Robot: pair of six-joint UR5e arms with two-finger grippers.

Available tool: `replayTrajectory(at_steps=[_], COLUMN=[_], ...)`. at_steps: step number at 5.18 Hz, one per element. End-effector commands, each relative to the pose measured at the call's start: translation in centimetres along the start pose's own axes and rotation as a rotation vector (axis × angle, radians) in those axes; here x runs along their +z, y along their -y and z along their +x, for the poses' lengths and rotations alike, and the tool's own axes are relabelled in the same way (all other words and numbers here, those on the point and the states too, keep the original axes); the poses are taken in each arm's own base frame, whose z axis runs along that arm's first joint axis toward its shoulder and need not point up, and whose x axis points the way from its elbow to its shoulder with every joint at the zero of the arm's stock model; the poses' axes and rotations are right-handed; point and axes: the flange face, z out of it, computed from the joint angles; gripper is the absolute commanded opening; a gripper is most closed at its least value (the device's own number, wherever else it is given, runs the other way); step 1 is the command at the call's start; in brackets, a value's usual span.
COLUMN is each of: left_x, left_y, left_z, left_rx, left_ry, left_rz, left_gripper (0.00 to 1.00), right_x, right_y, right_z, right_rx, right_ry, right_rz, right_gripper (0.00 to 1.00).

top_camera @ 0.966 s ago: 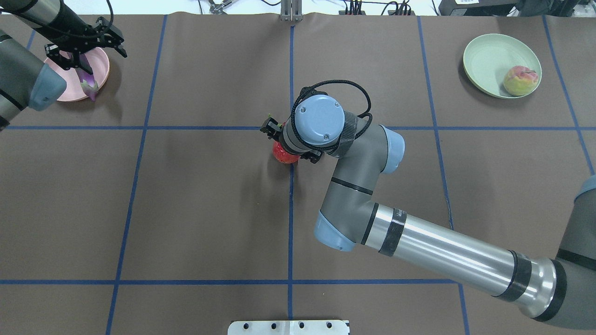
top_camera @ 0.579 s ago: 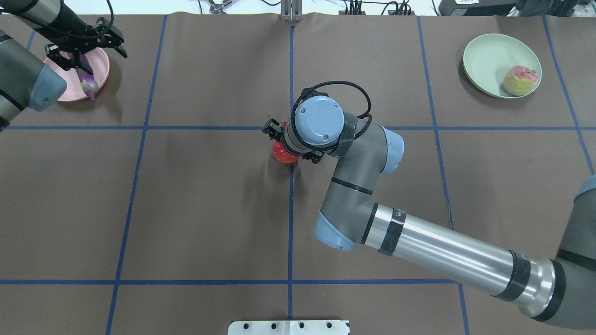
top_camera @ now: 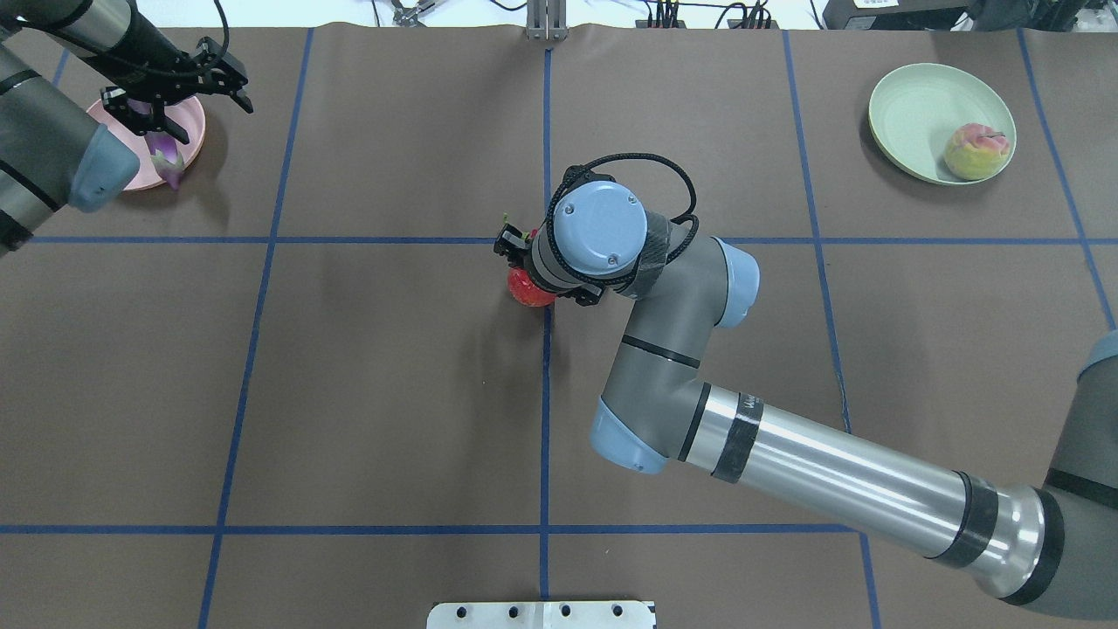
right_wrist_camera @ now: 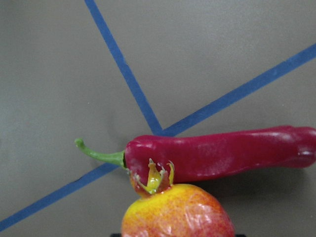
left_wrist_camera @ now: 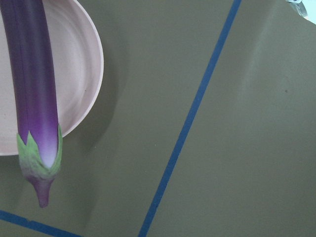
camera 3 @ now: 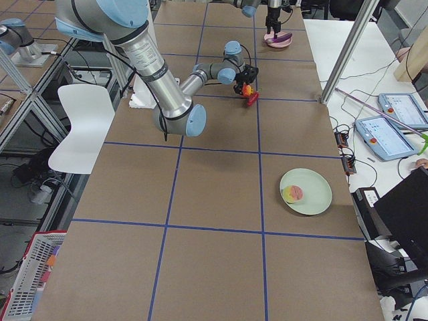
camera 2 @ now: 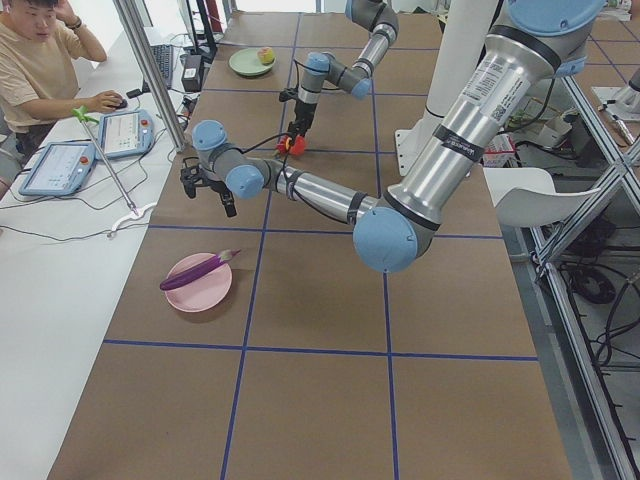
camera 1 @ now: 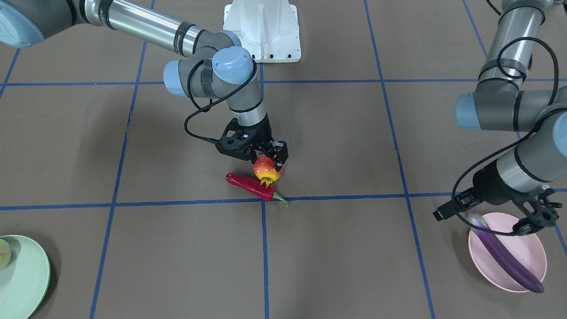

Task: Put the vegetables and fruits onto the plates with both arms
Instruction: 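Carry pomegranate to green plate with right gripper while left reaches chili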

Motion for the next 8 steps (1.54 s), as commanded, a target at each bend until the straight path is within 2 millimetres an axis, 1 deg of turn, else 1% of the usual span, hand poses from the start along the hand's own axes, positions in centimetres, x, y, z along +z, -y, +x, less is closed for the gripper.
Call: replayTrajectory(at_steps=[1,2,3,4,5,6,7,8], left_x=[2.5,3.9,4.0,6.2,7.9,7.6,8.8,9.9], left_y=[-5.1,-8.7,-11.4,-14.8,-17.4,-18.0,-19.0,-19.9], left_z=[8.9,14.1,18.3,20.9,23.1,24.9,25.4,25.7], left_rx=[-0.008,-0.122,-0.266,-0.392,-0.406,-0.489,-0.483,-0.476], left_ry=[-0.038,-0.048,-0.066,-0.050,-0.043,-0.054,-0.048,-0.036], left_rz=[-0.050,-0.050,-0.081,-0.113,-0.075,-0.067,-0.059,-0.058], left_gripper=[1.00,1.00,1.00,1.00,1.00,1.00,1.00,1.00], right_x=[-6.7,-9.2,-10.5,-10.4,-10.0,-9.3,-7.8,-6.2], right_y=[10.0,17.3,24.7,32.9,40.7,45.4,47.6,48.2], right_z=[2.4,6.0,11.5,16.4,22.1,27.1,28.6,28.8], right_rx=[-0.006,-0.064,-0.170,-0.215,-0.190,-0.189,-0.176,-0.170], right_ry=[0.039,0.019,-0.036,-0.127,-0.232,-0.326,-0.403,-0.429], right_rz=[-0.011,-0.008,0.035,0.092,0.126,0.152,0.235,0.228], right_gripper=[0.00,0.00,0.00,0.00,0.00,0.00,0.00,0.13])
